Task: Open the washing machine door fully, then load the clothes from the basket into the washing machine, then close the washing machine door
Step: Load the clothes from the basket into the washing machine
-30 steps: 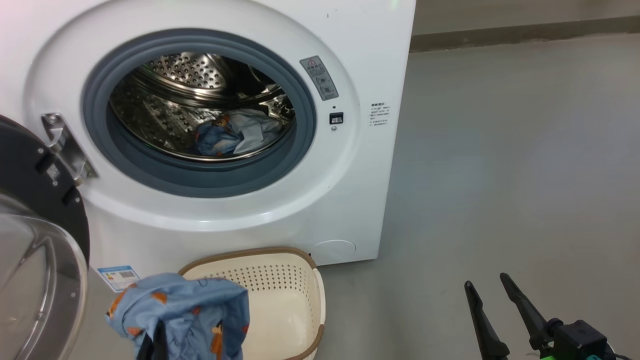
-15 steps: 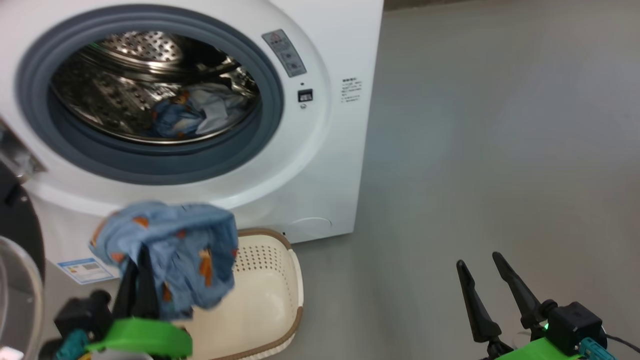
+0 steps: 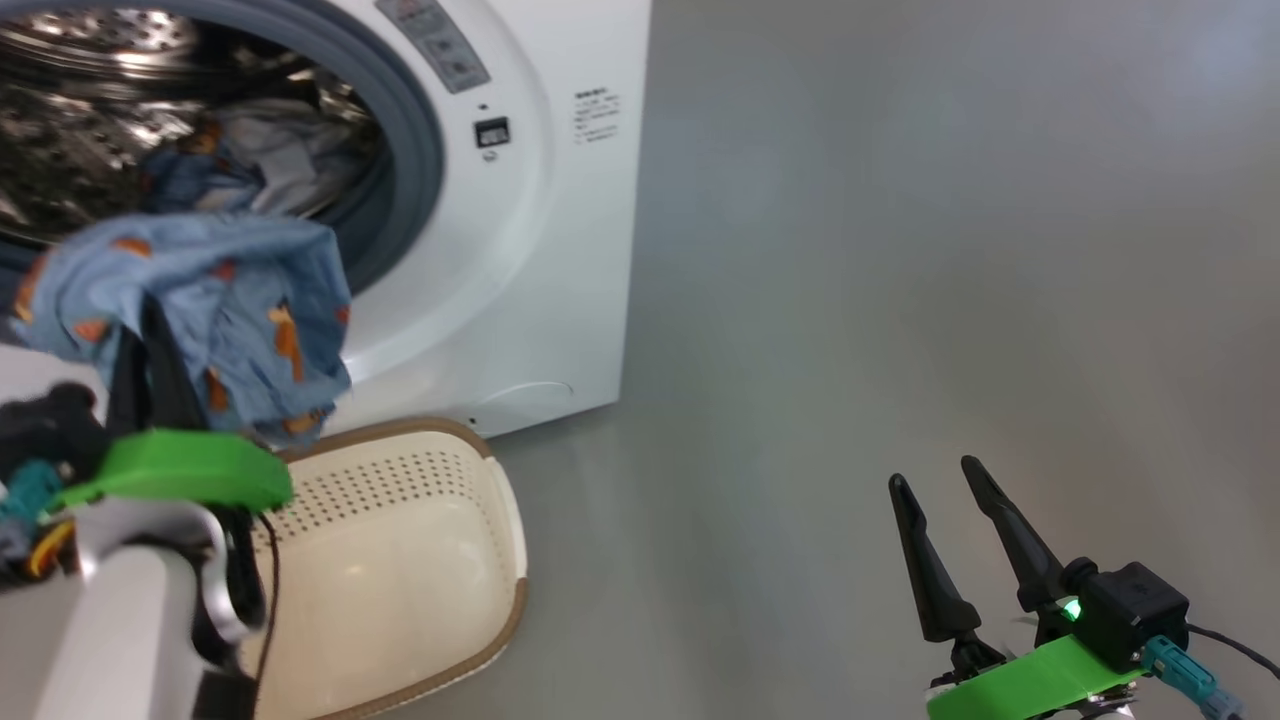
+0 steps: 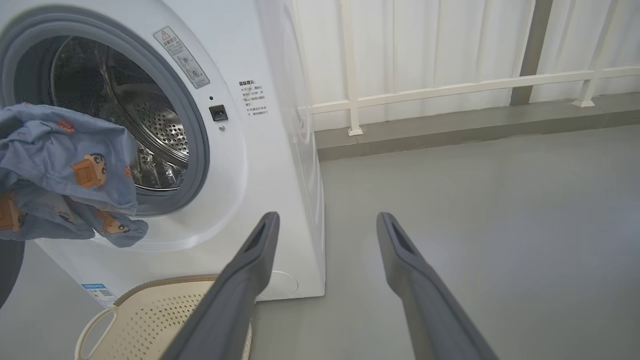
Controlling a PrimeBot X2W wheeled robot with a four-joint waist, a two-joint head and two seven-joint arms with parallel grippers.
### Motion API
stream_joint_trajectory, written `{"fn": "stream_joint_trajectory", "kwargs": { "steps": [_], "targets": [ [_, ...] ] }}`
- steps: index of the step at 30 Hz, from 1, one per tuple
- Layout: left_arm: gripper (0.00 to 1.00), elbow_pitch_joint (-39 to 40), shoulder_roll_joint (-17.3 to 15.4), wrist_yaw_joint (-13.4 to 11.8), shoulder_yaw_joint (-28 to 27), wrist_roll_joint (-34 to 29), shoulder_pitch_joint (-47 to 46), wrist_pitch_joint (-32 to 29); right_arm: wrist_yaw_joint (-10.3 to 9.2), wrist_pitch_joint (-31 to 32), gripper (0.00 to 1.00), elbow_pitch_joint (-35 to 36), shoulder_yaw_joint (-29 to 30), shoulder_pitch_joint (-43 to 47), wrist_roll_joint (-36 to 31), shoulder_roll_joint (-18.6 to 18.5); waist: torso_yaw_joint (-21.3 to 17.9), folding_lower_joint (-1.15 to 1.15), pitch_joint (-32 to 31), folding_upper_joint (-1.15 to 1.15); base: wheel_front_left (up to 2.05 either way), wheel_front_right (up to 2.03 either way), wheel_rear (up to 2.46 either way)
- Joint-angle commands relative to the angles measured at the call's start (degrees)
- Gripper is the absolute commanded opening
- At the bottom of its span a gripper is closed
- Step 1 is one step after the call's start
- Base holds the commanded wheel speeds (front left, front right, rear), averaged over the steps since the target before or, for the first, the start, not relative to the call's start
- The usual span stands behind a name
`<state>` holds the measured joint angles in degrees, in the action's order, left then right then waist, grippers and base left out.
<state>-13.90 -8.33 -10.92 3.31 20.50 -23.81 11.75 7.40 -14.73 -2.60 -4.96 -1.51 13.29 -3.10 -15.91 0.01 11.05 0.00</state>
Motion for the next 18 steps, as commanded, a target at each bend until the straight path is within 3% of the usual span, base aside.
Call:
{"fn": "stream_joint_trajectory", "kwargs": {
  "steps": [1, 18],
  "targets": [
    [0.00, 0.29, -2.19, -0.43, -2.19, 0.26, -3.35, 0.66, 0.09, -0.27, 1.00, 1.30, -1.58, -2.29, 0.64, 0.06, -3.15, -0.01, 3.12, 0.00, 0.00, 0.00, 0.00],
    [0.00, -17.57, -8.77, 0.00, -6.12, -0.61, -23.69, 2.94, 0.09, -0.27, 1.00, 1.77, -4.32, -5.93, 3.26, 0.22, -8.47, -0.01, 12.08, 0.00, 0.00, 0.00, 0.00]
  ]
}}
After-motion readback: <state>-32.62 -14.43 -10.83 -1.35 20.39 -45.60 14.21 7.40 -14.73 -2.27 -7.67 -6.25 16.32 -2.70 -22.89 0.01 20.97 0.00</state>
